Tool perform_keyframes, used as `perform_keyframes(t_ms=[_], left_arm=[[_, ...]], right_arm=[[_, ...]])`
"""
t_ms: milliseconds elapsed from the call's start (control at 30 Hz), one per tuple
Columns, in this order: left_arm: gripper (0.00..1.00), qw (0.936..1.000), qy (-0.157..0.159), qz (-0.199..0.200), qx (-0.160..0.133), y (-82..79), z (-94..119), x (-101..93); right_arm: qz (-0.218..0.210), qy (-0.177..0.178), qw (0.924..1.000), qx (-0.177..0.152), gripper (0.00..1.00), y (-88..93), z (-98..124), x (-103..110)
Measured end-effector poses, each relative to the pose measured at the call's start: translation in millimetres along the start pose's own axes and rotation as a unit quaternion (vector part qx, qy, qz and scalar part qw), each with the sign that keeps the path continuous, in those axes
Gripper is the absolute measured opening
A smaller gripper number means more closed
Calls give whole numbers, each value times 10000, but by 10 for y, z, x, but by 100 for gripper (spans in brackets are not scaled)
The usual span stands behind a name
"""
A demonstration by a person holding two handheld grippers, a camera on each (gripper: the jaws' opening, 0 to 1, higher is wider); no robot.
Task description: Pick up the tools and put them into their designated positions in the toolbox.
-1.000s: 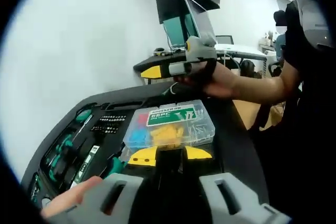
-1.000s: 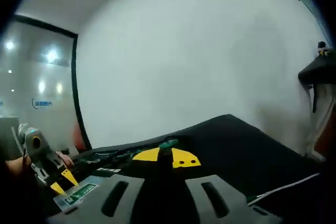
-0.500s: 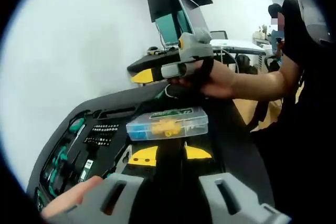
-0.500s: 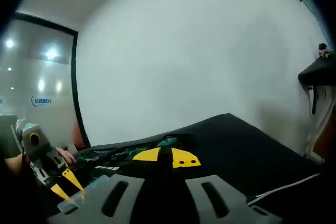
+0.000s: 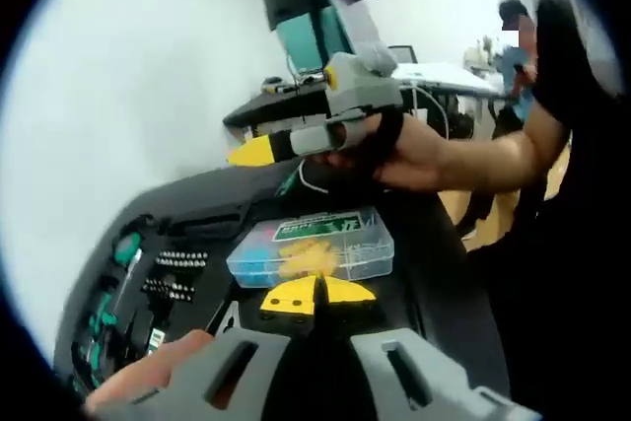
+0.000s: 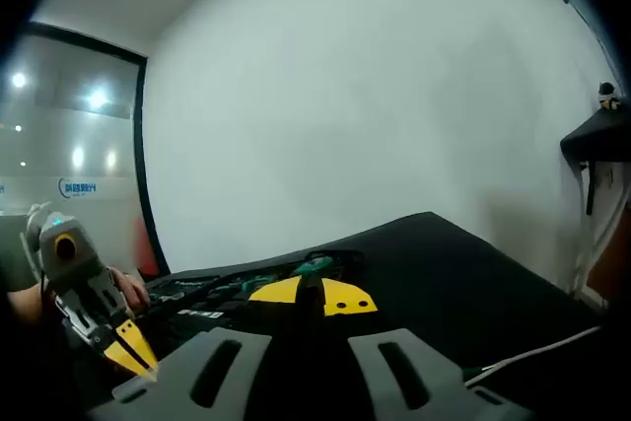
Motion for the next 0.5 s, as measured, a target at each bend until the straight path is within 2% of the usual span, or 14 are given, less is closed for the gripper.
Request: perform_keyframes(t_ms=[133,233,400,500], left_arm=[[0,9998,9,173,140,6,-19,4],[0,9994,52,72,322,-11,-23,-9],[0,9944,448,342,896,-31,-32,4],[0,9928,505,367,1021,-47,-51,11]], right_arm=[[87,-42,9999,65,4,25,-29,35],[118,-68,9998,118,4,45,-47,64],[398,-120,9986,328,4,125,-80,156],[504,-113,9979,393,4,147,-90,168]])
Point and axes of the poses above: the point that each gripper's makers call its tool centre point, and the gripper's own axes: z roughly backward along the fingers, x roughly to its left, y roughly out of its underside, the point moved 4 cm from there along z, roughly backward along the fingers, and after that the axes turned 5 degrees about -z, right-handed, at the moved point
